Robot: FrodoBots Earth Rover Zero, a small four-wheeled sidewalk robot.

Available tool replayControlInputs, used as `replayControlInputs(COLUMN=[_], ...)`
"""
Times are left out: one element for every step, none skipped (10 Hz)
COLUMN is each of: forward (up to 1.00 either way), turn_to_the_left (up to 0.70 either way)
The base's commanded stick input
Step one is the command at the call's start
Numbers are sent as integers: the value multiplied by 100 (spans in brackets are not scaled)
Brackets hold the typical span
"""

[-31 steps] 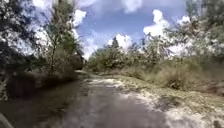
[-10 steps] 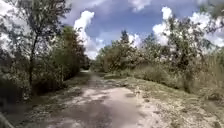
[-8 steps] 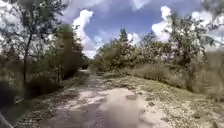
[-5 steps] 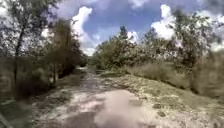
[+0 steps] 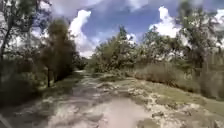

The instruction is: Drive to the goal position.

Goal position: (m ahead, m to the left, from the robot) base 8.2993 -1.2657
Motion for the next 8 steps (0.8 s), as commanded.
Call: replayControlInputs(forward=[100, 100, 100, 100, 100, 100, 100, 100], turn_to_the_left=[27, 27, 27, 27, 27, 27, 0, 0])
